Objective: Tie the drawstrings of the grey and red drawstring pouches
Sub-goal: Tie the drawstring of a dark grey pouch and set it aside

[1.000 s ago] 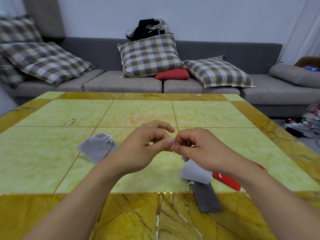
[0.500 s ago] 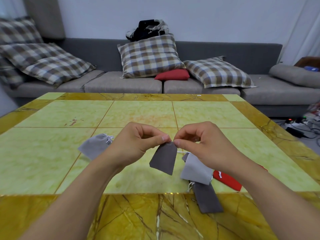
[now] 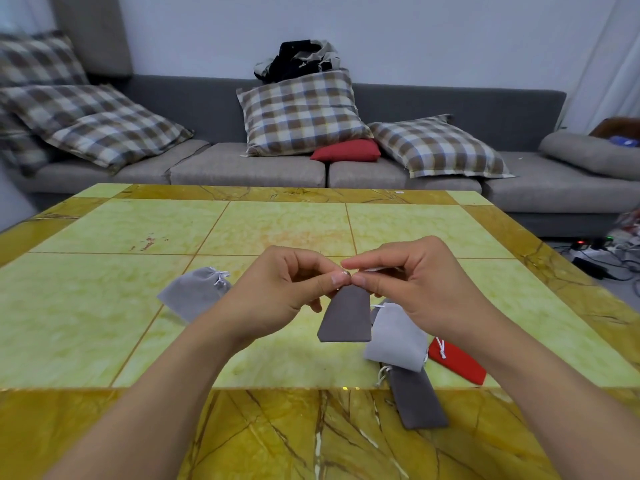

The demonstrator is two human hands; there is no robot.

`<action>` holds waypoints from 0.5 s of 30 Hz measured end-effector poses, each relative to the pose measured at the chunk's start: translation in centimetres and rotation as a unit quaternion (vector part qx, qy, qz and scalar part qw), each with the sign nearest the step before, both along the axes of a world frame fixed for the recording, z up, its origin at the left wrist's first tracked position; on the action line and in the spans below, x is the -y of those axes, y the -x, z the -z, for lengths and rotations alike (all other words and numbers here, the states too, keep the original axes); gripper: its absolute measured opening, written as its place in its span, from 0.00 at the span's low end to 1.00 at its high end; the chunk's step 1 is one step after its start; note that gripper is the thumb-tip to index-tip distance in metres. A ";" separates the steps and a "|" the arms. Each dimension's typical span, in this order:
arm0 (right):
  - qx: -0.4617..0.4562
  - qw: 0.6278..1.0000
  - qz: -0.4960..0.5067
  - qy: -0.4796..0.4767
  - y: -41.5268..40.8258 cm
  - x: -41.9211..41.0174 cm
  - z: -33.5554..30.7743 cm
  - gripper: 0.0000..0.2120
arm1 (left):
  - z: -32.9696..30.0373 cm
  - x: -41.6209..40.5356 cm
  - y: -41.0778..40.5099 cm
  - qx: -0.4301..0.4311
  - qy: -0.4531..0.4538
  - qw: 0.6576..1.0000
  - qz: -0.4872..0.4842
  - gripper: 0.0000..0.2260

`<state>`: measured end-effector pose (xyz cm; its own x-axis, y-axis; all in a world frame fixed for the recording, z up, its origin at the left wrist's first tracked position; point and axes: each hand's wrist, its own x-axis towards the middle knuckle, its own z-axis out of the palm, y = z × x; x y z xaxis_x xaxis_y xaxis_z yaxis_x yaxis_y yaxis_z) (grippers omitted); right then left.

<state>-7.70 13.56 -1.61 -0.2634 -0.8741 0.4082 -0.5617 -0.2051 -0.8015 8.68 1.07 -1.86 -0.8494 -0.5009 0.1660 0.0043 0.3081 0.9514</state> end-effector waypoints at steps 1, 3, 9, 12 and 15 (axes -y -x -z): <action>-0.015 1.000 -0.003 -0.003 -0.1 0.0 0.0 0.08 | 0.0 0.0 0.0 0.003 0.004 1.000 0.000 0.08; -0.044 0.999 -0.003 -0.007 -0.2 0.0 0.0 0.06 | 0.0 0.0 -0.1 0.008 0.005 1.000 0.004 0.06; -0.076 0.997 0.009 0.011 -0.4 0.0 -0.1 0.03 | -0.1 -0.2 0.0 -0.014 -0.050 0.999 -0.012 0.10; -0.016 1.000 -0.003 0.015 -0.6 0.1 0.0 0.04 | 0.1 -0.2 0.3 -0.038 -0.110 0.993 -0.012 0.14; 0.027 0.999 -0.004 0.020 -1.0 0.3 0.1 0.05 | 0.1 -0.5 0.5 -0.049 -0.154 0.987 -0.017 0.17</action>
